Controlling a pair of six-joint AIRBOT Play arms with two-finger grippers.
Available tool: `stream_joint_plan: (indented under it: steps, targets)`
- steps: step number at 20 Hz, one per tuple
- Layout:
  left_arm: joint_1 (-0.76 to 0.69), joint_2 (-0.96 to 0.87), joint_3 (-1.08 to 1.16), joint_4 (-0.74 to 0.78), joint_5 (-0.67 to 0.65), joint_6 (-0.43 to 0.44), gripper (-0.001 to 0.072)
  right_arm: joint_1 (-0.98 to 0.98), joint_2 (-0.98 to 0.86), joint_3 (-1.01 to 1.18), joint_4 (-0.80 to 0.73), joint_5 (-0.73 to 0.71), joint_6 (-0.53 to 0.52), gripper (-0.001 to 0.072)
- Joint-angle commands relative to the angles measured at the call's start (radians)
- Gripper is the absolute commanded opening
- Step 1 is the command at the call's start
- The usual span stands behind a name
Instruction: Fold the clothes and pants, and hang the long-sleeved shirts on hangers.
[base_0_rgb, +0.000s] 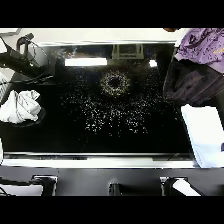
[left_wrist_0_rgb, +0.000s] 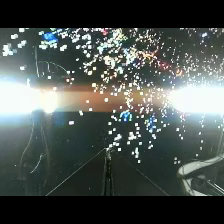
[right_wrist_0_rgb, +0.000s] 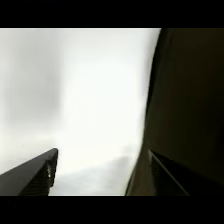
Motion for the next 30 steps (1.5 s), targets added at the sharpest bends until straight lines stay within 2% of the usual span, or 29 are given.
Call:
stream_joint_plan:
  steps: [1,4,5,6,9,10,11,14,18,21,30]
  targets:
    - [0.000,0.000,0.000,0.000,0.001,0.000,0.0023,0.001,0.024,0.136,0.102,-0.074,-0.017,0.0551]
    - [0.000,0.000,0.000,0.000,0.023,0.000,0.0022,0.048,0.037,0.265,0.457,-0.276,-0.139,0.0449]
    - [0.000,0.000,0.000,0.000,0.033,0.001,0.0022,0.112,0.035,0.293,0.501,-0.317,-0.162,0.0411]
    - [0.000,0.000,0.000,0.000,0.046,0.010,0.0022,0.206,0.032,0.313,0.494,-0.343,-0.171,0.0386]
    - [0.001,0.003,0.000,0.002,0.076,0.056,0.0022,0.532,-0.003,0.315,0.489,-0.357,-0.320,0.0142]
    - [0.001,0.008,0.000,0.013,0.085,0.057,0.0022,0.649,-0.025,0.315,0.481,-0.344,-0.373,0.0073]
    - [0.000,0.013,0.000,0.024,0.091,0.070,0.0021,0.761,-0.047,0.315,0.457,-0.330,-0.407,0.0039]
    - [0.000,0.061,-0.065,0.068,0.147,0.101,0.0021,1.022,-0.093,0.310,0.354,-0.309,-0.413,0.0039]
    - [-0.002,0.226,-0.362,0.079,0.342,0.101,0.0021,1.200,-0.114,0.279,0.314,-0.310,-0.407,0.0038]
    - [-0.001,0.309,-0.501,0.080,0.412,0.101,0.0022,1.215,-0.114,0.279,0.348,-0.316,-0.406,0.0038]
    - [-0.002,0.312,-0.512,0.079,0.375,0.101,0.0023,1.215,-0.114,0.279,0.328,-0.290,-0.407,0.0039]
